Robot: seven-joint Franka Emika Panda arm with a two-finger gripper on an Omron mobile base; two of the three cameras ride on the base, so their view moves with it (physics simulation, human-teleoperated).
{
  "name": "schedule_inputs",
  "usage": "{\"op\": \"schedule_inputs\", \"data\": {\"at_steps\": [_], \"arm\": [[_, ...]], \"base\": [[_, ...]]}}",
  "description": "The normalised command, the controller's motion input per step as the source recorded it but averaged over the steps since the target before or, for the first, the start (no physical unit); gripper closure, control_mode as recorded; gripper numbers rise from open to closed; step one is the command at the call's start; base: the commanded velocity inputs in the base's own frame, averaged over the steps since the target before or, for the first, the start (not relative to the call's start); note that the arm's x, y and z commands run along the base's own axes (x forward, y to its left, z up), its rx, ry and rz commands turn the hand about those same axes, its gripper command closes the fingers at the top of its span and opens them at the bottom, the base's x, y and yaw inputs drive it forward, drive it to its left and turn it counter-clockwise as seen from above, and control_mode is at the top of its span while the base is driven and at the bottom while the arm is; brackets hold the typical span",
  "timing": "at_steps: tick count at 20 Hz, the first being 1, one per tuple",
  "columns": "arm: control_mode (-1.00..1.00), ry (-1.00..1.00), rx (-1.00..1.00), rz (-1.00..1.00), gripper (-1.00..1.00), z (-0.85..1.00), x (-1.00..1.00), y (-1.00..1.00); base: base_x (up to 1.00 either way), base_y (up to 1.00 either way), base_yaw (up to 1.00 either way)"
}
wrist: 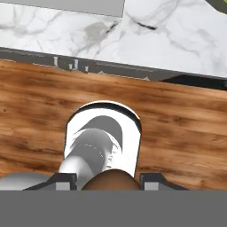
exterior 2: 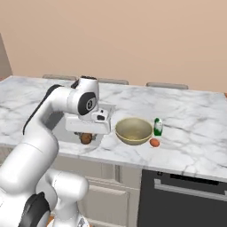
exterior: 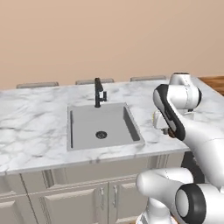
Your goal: Gather the eggs and milk located in the vicinity of the sink area and place them right next to the bowl.
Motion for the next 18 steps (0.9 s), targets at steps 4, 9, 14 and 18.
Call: {"op": "schedule_inputs", "data": {"at_steps": [4,9,14,18], "arm": [[1.00,0.00,0.00,0.00,1.00,0.00,0.00,0.00],[1.00,0.00,0.00,0.00,1.00,0.00,0.00,0.00],[1.00,0.00,0.00,0.00,1.00,0.00,0.00,0.00],[1.00,0.00,0.00,0.00,1.00,0.00,0.00,0.00]], "base": [[0.54,-0.81,0.15],[0.49,-0.80,0.22],[0.07,-0.50,0.13],[0.00,-0.26,0.06]]}}
